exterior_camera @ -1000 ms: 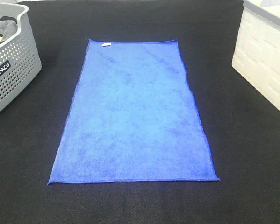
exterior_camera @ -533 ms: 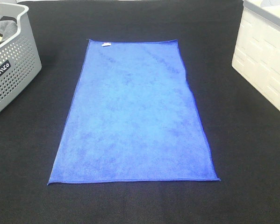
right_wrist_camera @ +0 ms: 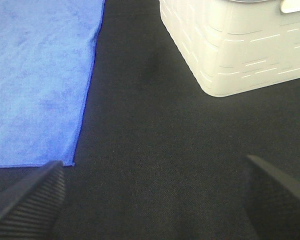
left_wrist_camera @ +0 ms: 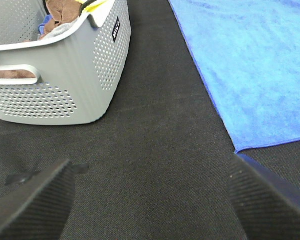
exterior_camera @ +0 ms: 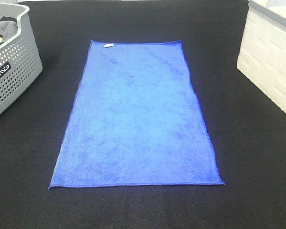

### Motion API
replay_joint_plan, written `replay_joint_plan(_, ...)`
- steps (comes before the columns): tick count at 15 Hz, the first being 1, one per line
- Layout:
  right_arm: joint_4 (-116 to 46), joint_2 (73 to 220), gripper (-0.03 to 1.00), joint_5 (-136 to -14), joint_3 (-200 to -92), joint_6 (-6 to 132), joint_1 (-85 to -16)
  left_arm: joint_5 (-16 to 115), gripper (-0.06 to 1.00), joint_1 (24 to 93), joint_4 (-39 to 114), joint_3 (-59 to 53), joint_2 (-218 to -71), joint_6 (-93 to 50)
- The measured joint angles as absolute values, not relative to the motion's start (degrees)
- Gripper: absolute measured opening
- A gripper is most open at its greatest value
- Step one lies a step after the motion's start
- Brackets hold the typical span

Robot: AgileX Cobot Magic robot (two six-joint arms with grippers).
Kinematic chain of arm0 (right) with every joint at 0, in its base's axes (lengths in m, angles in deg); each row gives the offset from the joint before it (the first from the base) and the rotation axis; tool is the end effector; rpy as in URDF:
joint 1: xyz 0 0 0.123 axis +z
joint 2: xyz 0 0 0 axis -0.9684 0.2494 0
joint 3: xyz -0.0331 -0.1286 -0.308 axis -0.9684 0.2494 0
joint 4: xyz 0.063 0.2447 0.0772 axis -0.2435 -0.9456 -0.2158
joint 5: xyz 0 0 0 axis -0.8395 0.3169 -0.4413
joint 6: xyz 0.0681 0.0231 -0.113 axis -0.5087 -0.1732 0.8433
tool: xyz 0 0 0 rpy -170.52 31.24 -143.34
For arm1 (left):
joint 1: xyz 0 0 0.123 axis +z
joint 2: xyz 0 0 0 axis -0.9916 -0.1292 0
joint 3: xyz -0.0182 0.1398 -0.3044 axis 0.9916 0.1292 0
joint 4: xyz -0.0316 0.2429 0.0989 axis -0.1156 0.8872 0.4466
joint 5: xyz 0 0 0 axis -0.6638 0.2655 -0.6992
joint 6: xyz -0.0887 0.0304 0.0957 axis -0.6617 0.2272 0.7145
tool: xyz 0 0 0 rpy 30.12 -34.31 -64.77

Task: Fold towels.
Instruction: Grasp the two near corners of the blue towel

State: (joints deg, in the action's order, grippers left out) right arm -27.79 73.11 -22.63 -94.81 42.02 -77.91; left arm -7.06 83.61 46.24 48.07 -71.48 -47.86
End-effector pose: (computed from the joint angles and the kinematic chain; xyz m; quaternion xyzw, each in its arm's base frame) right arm -0.0079 0.0022 0.2645 0.0021 0.8532 -0.0118 0.5214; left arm -0.0067 -0.0106 0.2649 0.0522 0.8477 -0.0041 0.5278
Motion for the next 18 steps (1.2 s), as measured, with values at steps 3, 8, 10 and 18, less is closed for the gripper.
replay_joint_plan(3,-27.79,73.11,0.88,-22.63,-94.81,42.02,-77.91,-7.06,0.79,83.61,46.24,48.07,-71.48,-47.86)
replay_joint_plan(8,-27.79,73.11,0.88,-22.63,-94.81,42.02,-77.91,-6.54,0.79,83.61,46.24,47.78,-71.48,-47.86)
replay_joint_plan(10,-27.38,73.11,0.88,-22.91,-94.81,42.02,-77.91,-2.07,0.79,83.61,46.12,47.03,-73.71,-47.86)
replay_joint_plan(18,-33.17,97.52,0.85,-33.91,-95.78,41.9,-77.91,24.97,0.79,83.61,31.34,48.01,-100.52,-47.86)
